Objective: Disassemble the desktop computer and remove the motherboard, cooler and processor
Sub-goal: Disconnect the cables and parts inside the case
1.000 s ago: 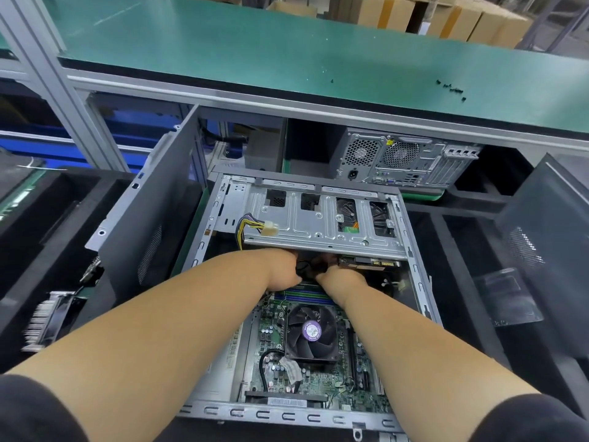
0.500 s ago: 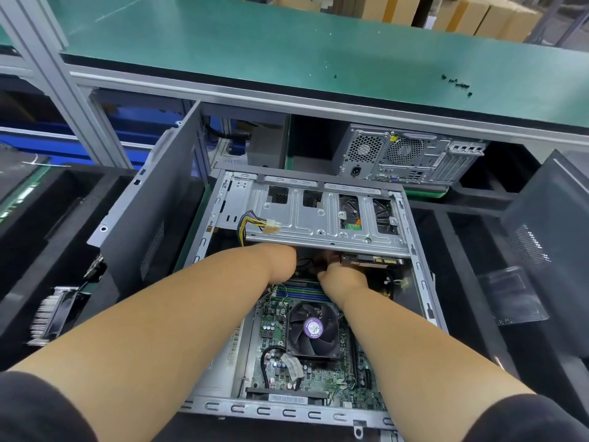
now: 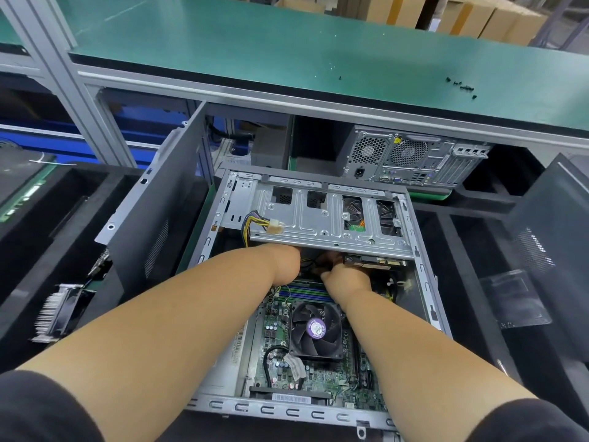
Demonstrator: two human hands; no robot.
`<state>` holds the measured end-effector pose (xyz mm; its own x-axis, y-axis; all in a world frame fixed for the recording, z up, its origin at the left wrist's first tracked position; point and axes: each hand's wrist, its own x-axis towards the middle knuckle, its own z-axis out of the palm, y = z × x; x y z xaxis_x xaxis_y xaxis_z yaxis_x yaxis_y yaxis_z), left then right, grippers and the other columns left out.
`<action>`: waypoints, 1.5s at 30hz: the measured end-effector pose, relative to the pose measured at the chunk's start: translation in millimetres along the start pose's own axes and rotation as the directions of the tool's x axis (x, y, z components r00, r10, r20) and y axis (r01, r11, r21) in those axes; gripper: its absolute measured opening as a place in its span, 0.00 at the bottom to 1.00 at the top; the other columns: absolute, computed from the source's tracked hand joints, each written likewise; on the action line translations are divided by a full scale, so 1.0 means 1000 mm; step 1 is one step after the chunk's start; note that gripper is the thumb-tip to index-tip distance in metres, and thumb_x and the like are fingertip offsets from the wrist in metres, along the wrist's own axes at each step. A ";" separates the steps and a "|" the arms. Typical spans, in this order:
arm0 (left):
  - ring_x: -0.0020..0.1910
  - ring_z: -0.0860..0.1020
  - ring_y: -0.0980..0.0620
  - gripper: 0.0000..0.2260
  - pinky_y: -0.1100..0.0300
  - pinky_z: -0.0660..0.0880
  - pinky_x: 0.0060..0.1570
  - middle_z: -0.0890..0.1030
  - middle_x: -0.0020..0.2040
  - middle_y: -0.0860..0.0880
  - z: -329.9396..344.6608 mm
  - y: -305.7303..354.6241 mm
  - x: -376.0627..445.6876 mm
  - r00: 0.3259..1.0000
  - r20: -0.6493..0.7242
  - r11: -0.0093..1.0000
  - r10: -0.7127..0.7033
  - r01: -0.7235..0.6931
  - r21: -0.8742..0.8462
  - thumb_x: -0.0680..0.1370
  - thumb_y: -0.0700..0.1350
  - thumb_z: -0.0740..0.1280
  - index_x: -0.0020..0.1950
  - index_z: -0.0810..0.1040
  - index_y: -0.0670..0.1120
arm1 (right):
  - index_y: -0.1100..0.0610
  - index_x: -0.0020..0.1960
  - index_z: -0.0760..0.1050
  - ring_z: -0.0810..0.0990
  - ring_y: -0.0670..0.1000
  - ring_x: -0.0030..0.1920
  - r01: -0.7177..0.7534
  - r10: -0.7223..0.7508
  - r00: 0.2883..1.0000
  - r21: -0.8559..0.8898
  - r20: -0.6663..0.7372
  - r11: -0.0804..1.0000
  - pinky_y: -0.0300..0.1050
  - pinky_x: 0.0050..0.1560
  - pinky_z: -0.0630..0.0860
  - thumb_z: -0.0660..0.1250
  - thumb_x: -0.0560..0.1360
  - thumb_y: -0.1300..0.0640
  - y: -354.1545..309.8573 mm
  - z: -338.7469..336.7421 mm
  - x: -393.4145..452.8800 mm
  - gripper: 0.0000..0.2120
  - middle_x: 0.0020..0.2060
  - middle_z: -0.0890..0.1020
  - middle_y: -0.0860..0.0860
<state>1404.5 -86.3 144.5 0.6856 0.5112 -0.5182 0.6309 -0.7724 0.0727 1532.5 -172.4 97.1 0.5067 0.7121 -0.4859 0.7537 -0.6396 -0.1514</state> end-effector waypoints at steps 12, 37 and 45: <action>0.48 0.73 0.46 0.14 0.52 0.75 0.58 0.77 0.59 0.41 0.000 -0.001 -0.002 0.999 0.032 0.998 -0.005 0.003 0.062 0.83 0.38 0.56 0.67 0.73 0.37 | 0.51 0.70 0.69 0.78 0.57 0.59 0.026 -0.026 1.000 0.018 -0.002 1.000 0.48 0.58 0.76 0.53 0.83 0.51 -0.002 -0.002 -0.003 0.17 0.60 0.79 0.55; 0.46 0.72 0.48 0.14 0.53 0.73 0.55 0.78 0.56 0.41 -0.002 0.002 -0.005 1.000 -0.014 0.999 -0.023 0.022 -0.037 0.84 0.40 0.53 0.66 0.72 0.37 | 0.50 0.74 0.61 0.78 0.59 0.58 0.074 -0.073 0.996 0.030 -0.048 0.997 0.47 0.52 0.75 0.55 0.82 0.50 0.002 0.004 0.003 0.20 0.56 0.80 0.57; 0.46 0.72 0.48 0.14 0.52 0.73 0.56 0.77 0.55 0.41 -0.004 0.001 -0.006 0.999 -0.015 0.998 -0.031 0.030 -0.059 0.84 0.40 0.53 0.65 0.73 0.38 | 0.51 0.74 0.60 0.79 0.59 0.57 0.093 -0.092 0.994 0.017 -0.053 0.996 0.50 0.55 0.77 0.55 0.82 0.49 0.002 0.005 0.005 0.21 0.58 0.80 0.57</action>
<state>1402.0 -89.1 150.9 0.6712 0.5404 -0.5074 0.6716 -0.7330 0.1077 1534.6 -171.5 89.7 0.4567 0.7822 -0.4237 0.7903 -0.5754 -0.2105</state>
